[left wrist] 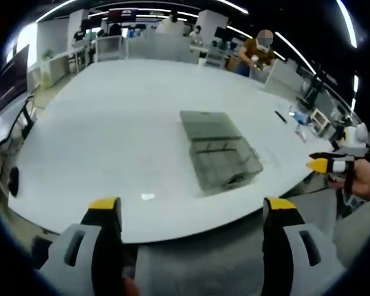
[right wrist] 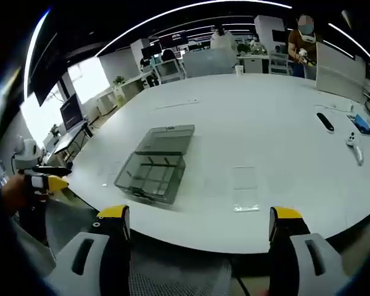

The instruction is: Insert the divider into the dual guide fixture by aligning both edges with the guide slots and pushing it downward to the bottom, including one-sided entry, uneven engagement, binding, and posture correction.

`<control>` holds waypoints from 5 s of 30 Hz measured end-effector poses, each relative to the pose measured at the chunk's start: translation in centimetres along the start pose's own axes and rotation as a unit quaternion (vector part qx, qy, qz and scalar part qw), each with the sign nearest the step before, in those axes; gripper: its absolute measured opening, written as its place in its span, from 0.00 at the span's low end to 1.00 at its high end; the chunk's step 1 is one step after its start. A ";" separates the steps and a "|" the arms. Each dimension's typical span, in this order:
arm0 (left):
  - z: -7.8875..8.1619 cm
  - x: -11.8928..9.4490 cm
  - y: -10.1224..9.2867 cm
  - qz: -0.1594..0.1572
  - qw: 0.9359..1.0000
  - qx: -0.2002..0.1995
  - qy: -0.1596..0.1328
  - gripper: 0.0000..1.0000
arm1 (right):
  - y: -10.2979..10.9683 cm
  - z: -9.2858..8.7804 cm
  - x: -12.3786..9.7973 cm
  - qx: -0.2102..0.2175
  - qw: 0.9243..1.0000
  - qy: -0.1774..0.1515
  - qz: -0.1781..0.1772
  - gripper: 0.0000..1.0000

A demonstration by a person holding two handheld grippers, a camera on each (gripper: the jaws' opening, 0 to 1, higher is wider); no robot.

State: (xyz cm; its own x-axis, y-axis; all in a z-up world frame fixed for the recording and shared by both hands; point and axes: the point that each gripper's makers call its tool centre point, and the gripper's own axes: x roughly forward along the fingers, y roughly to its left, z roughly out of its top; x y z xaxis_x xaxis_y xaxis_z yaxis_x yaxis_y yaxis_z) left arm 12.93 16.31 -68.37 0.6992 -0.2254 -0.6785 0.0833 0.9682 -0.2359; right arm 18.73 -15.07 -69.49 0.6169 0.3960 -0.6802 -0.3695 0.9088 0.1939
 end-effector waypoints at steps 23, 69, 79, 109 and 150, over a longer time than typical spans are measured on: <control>-0.1 0.2 0.0 0.000 1.000 0.002 0.005 0.92 | -0.2 -0.3 0.1 0.002 1.000 0.008 -0.004 0.91; 0.6 0.2 -1.8 -0.062 0.998 0.014 0.003 0.90 | 0.0 -0.3 0.3 -0.001 1.000 0.015 0.001 0.82; 1.3 0.1 -2.7 -0.095 0.995 0.032 -0.003 0.90 | -0.1 0.1 0.5 0.000 1.000 0.011 -0.008 0.80; 1.2 0.8 -4.1 -0.116 0.993 0.030 -0.002 0.89 | 0.0 1.3 2.0 -0.026 0.999 0.019 0.033 0.75; 1.4 3.1 -5.8 -0.119 0.991 0.066 0.003 0.84 | -5.3 0.7 7.3 -0.029 0.997 0.068 0.012 0.62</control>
State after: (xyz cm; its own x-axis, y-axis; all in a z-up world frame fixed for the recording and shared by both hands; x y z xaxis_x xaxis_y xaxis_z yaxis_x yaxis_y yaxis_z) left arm 15.57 10.17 -68.13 0.6450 -0.4493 -0.6181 0.3374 0.8932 -0.2972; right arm 25.68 -16.94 -74.97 0.5087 0.3918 -0.7666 -0.4240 0.8890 0.1730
